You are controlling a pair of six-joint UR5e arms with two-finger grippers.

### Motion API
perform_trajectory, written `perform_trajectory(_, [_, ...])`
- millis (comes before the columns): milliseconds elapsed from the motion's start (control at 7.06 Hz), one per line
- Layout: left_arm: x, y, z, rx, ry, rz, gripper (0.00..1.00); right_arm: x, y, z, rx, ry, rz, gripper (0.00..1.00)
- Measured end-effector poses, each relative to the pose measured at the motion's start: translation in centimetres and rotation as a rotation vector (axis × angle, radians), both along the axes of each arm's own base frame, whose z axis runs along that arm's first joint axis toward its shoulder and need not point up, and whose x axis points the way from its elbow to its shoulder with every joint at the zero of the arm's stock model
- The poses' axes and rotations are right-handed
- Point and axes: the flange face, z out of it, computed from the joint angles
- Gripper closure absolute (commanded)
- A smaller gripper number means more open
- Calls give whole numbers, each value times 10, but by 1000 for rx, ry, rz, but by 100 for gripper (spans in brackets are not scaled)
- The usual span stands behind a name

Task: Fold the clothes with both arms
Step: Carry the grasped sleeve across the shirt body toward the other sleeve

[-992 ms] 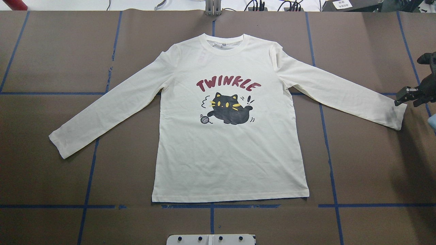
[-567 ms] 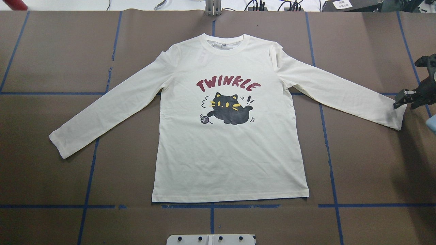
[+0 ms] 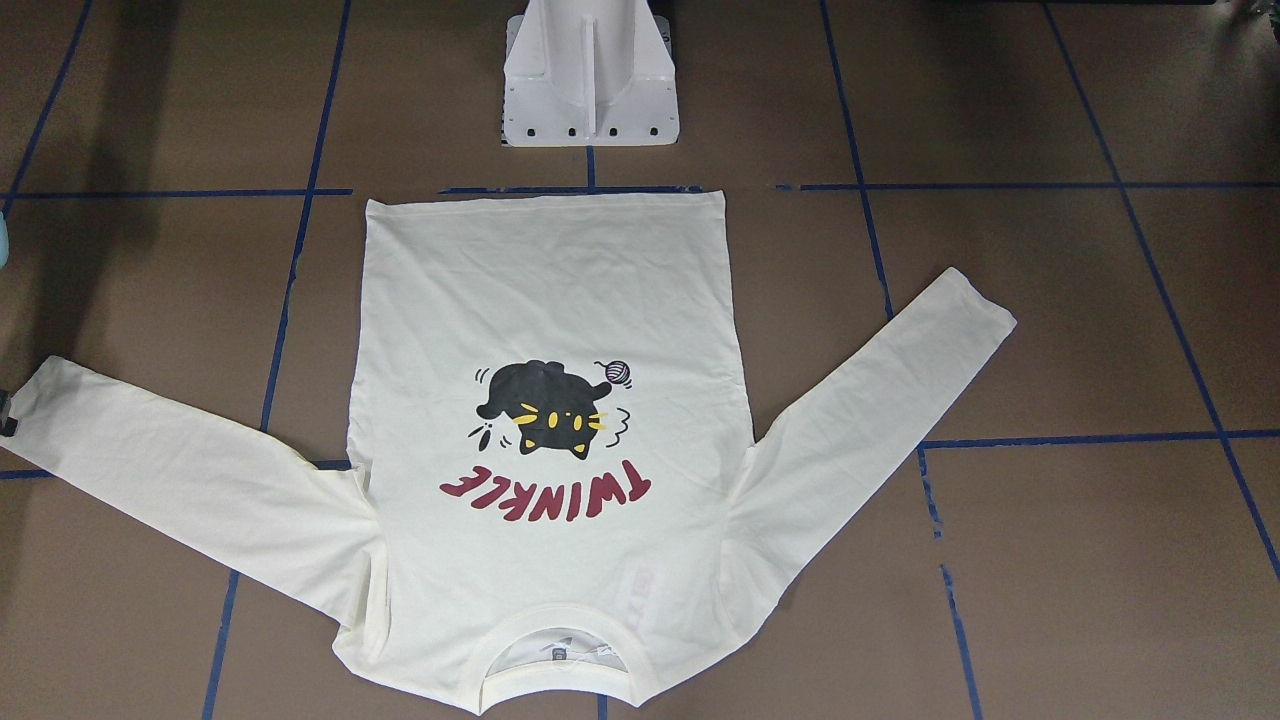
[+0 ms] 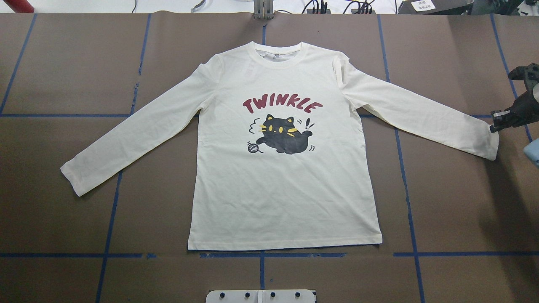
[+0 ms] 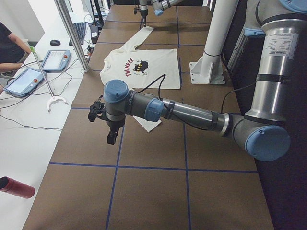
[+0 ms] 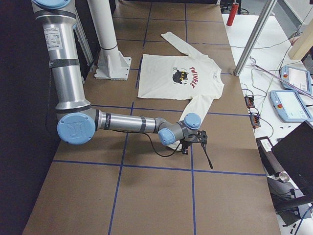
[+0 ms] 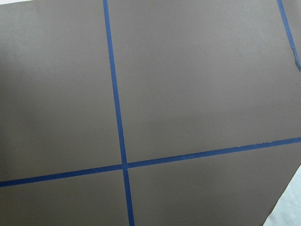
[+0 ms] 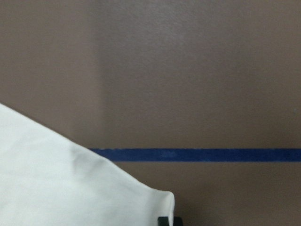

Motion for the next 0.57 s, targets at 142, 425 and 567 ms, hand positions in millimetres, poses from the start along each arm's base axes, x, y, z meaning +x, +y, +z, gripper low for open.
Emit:
perform_trajectory(142, [0, 0, 2, 2, 0, 0, 0, -3, -2, -35, 36, -48, 0, 100])
perform_trajectory(425, [0, 1, 5, 16, 1, 1, 0, -38, -16, -157, 51, -171, 89, 100])
perform_trajectory(567, [1, 2, 4, 21, 7, 3, 0, -85, -27, -231, 17, -232, 150, 100])
